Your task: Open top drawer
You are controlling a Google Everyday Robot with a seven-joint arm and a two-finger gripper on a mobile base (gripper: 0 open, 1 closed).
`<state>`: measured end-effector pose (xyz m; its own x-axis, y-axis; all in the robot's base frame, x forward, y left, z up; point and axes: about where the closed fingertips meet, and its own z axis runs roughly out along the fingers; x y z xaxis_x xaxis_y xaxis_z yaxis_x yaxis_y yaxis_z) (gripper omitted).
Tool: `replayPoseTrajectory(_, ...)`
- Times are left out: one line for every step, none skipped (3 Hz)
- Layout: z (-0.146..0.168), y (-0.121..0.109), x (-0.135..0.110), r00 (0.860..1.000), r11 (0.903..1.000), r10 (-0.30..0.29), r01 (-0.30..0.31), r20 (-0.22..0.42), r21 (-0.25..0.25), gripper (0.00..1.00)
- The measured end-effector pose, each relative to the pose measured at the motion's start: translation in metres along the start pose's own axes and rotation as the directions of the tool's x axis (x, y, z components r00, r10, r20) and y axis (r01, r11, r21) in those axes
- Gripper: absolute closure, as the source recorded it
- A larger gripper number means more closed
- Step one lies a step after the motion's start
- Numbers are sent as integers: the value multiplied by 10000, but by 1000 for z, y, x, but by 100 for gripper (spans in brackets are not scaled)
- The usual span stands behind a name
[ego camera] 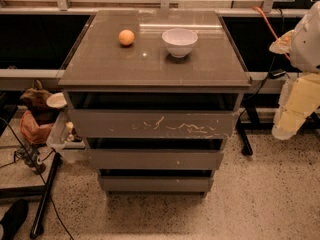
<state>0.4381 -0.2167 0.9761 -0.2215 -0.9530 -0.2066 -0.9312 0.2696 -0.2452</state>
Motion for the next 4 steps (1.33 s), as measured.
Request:
replayPoseTrajectory(0, 0, 0, 10000, 10000, 0, 0, 0, 0, 0)
replayPoseTrajectory(26, 0, 1, 9990, 10000, -53, 55, 445, -44, 0)
replayPoseTrajectory(84, 0, 3, 9890, 9997, -165, 187, 1467, -141, 0)
replayPoseTrajectory(87, -12, -2, 9856, 9993, -226, 173, 1677, 329, 0)
